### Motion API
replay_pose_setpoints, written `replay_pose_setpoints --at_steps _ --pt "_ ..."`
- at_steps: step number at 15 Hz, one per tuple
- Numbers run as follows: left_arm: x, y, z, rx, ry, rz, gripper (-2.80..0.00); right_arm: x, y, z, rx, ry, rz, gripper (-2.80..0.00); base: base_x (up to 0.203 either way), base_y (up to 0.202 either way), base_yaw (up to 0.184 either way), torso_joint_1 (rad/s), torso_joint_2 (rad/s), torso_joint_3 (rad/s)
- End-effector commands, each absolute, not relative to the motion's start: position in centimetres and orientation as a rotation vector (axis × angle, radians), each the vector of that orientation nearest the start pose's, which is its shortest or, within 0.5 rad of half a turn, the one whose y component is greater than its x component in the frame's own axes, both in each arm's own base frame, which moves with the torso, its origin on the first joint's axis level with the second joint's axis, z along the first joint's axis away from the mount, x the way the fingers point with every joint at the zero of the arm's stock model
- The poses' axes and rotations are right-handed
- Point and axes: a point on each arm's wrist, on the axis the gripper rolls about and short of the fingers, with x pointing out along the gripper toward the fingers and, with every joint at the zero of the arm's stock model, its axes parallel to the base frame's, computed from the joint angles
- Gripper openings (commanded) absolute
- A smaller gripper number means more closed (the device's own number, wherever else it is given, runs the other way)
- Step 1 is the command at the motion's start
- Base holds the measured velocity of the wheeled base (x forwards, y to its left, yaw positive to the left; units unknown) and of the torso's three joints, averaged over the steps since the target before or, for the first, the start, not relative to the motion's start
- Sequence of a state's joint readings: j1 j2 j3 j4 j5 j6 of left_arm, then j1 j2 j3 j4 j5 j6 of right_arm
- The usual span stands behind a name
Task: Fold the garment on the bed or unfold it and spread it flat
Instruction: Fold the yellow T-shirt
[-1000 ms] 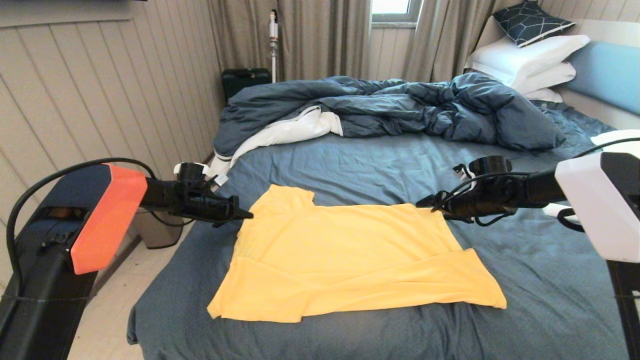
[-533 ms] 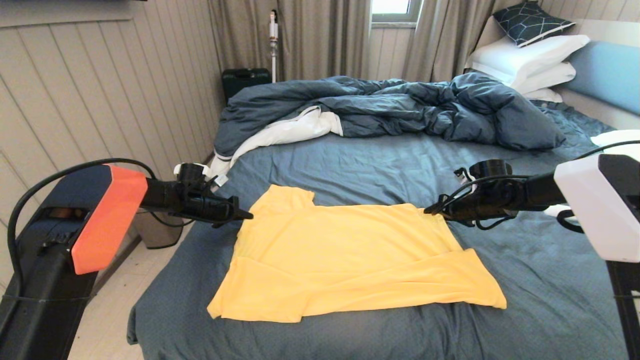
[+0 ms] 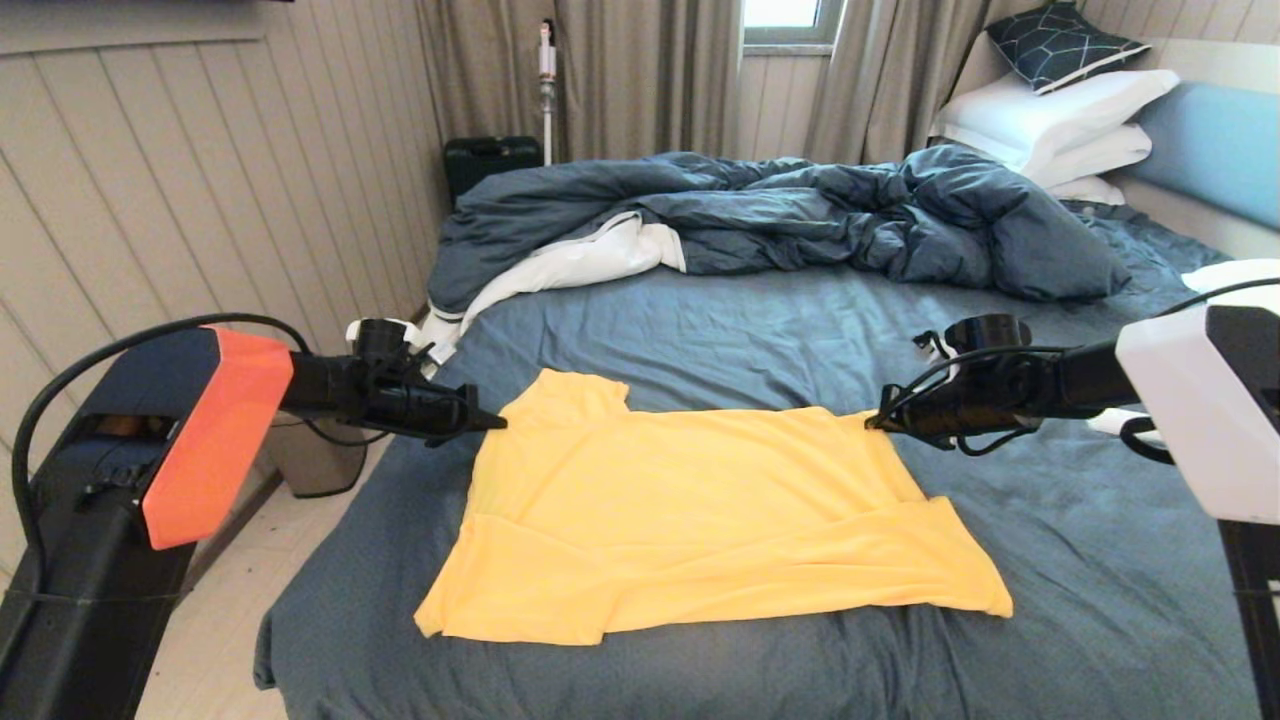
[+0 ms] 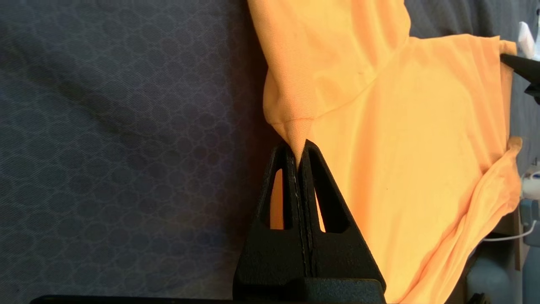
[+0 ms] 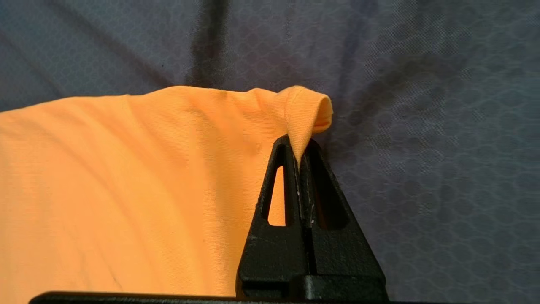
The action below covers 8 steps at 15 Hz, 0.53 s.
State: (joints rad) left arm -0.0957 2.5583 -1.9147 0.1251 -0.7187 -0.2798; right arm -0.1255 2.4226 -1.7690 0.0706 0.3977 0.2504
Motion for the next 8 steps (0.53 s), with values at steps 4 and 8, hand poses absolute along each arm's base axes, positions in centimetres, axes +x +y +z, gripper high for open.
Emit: replay_pose_setpoints --at_steps 4,8 --pt "49.4 -4.8 7.3 -0.502 0.835 -0.649 -2.8 47.1 -5.1 11.2 0.419 0.696 0.18 -2.8 0.0 0.0 0.0 0.0 0.0 0.0" --pt "47.9 -3.2 9.5 -0.506 0.816 -0.631 -2.8 45.3 -5.5 13.0 0.421 0.685 0.17 -2.8 0.0 0.0 0.0 0.0 0.0 0.0"
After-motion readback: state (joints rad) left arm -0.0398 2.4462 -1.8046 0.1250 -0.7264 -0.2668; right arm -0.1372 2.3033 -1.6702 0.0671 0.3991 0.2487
